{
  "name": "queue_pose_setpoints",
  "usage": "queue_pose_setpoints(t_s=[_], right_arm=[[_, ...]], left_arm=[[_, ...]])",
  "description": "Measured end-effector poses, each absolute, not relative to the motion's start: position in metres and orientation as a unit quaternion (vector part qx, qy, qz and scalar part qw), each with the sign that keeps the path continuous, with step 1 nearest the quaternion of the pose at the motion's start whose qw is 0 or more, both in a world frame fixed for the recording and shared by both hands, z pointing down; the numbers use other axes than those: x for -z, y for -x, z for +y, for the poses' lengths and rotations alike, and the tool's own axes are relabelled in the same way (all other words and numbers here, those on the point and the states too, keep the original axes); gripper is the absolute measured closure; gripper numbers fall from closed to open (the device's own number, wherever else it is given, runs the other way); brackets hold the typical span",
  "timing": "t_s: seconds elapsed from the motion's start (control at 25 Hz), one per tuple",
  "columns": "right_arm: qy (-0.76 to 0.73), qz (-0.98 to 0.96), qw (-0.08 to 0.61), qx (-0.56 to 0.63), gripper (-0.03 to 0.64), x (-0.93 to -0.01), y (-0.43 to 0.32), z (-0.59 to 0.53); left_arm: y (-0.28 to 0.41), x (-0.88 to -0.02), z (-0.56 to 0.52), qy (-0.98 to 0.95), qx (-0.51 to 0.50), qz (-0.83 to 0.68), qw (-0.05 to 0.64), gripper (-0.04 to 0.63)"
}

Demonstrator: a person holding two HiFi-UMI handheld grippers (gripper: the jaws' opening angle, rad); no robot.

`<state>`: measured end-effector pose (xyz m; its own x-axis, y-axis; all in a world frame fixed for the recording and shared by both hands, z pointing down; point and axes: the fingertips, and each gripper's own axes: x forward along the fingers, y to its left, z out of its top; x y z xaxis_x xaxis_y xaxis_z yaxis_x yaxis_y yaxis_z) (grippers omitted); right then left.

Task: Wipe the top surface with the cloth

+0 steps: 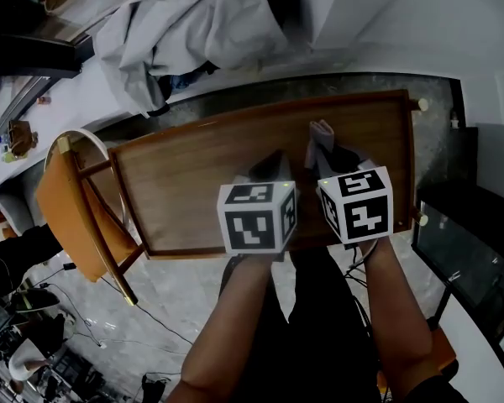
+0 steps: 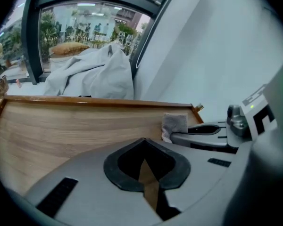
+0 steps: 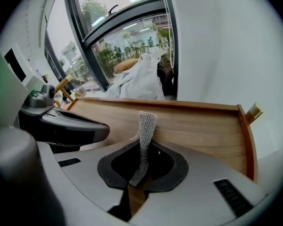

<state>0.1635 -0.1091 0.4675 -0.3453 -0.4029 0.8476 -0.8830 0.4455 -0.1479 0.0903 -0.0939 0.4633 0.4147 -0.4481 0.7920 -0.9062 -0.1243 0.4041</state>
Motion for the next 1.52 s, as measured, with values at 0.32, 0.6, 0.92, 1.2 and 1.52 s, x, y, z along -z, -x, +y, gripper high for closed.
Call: queue_pose_setpoints(t_s=[0.32,0.6,0.92,1.2,1.52], right_arm=[[-0.455,-0.737,0.39,-0.313,0.58,-0.464,-0.223,-0.114],[-0.477,-0.717,0.408,-0.304,0.58,-0.461,-0.268,-0.118],[-0.501,-0.693,0.416,-0.31,0.58,-0.459,-0.302,-0.122],[-0.52,-0.67,0.441,-0.293,0.58,-0.454,-0.325,-0.124],[-0.509,-0.705,0.408,-0.28,0.58,-0.432,-0.274,-0.127]], left_arm=[[-0.149,-0.461,-0.106,-0.729,-0.253,-0.456,0.443,0.584],[-0.194,-0.458,-0.111,-0.743,-0.254,-0.437,0.439,0.584],[-0.224,-0.46,-0.116,-0.748,-0.252,-0.428,0.439,0.584],[-0.235,-0.458,-0.115,-0.752,-0.251,-0.42,0.443,0.584],[-0.191,-0.45,-0.112,-0.737,-0.231,-0.45,0.448,0.584]])
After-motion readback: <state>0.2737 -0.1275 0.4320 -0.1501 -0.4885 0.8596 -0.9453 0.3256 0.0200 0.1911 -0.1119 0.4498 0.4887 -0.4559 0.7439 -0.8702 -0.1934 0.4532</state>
